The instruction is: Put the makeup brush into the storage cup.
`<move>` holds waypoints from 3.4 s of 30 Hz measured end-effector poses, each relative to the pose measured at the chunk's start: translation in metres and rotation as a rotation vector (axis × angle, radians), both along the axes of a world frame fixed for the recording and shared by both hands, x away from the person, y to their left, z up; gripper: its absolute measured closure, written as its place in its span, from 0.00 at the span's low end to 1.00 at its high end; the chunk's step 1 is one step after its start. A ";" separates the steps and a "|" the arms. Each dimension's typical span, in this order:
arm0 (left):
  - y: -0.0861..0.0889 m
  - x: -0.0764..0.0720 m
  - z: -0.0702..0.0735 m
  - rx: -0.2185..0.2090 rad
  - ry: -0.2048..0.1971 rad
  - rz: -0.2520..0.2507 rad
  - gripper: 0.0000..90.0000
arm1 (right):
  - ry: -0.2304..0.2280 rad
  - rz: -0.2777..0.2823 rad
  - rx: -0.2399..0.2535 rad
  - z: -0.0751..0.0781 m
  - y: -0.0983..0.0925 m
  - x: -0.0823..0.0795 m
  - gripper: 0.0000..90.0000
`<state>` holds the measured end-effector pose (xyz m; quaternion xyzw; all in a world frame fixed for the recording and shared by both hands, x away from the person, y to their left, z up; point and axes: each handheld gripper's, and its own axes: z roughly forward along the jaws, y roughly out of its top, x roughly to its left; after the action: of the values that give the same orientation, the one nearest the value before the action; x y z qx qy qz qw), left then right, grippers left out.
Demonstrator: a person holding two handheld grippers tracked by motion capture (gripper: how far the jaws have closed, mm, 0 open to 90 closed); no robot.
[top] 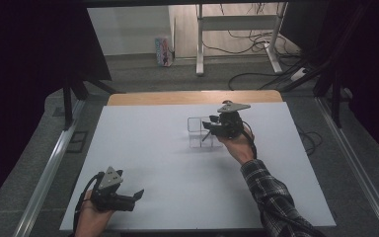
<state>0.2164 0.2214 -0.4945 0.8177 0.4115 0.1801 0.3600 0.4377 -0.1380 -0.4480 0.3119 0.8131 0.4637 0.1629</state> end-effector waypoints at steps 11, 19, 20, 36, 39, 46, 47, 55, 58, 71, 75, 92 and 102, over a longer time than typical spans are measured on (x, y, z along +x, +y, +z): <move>0.000 0.000 0.000 -0.002 0.000 0.002 0.02 | 0.045 -0.027 0.013 0.000 -0.002 0.009 0.08; 0.000 0.000 0.000 0.002 0.001 0.003 0.02 | 0.062 -0.013 0.006 -0.001 -0.005 0.007 0.05; 0.000 0.000 0.000 0.002 0.001 0.003 0.02 | 0.062 -0.013 0.006 -0.001 -0.005 0.007 0.05; 0.001 0.000 0.000 -0.007 -0.003 0.011 0.02 | 0.097 0.003 -0.007 0.003 -0.010 -0.002 0.02; 0.001 0.000 0.000 -0.011 -0.003 0.011 0.02 | 0.103 0.004 -0.011 0.003 -0.011 -0.004 0.02; 0.001 0.000 0.001 -0.013 -0.005 0.012 0.02 | 0.099 0.023 -0.031 0.008 -0.015 -0.012 0.01; 0.001 -0.001 0.001 -0.011 -0.009 0.010 0.02 | 0.097 0.026 -0.033 0.009 -0.015 -0.013 0.01; 0.001 0.000 0.001 -0.019 0.008 0.010 0.02 | 0.100 0.048 -0.037 0.012 -0.019 -0.023 0.01; 0.001 0.000 0.002 -0.026 0.014 0.013 0.02 | 0.103 0.052 -0.040 0.014 -0.021 -0.027 0.01; 0.002 0.000 0.002 -0.037 0.020 0.018 0.01 | 0.127 0.025 -0.053 0.013 -0.029 -0.041 0.00; 0.001 0.000 0.001 -0.038 0.020 0.022 0.01 | 0.124 0.025 -0.061 0.010 -0.031 -0.045 0.00; 0.002 0.000 0.002 -0.033 0.016 0.022 0.01 | 0.168 0.035 -0.072 -0.005 -0.042 -0.056 0.00; 0.002 0.000 0.002 -0.030 0.015 0.021 0.01 | 0.169 0.037 -0.077 -0.007 -0.047 -0.063 0.00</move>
<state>0.2161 0.2239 -0.4928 0.8091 0.4253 0.1715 0.3675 0.3744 -0.1845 -0.4554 0.3285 0.8468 0.4070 0.0971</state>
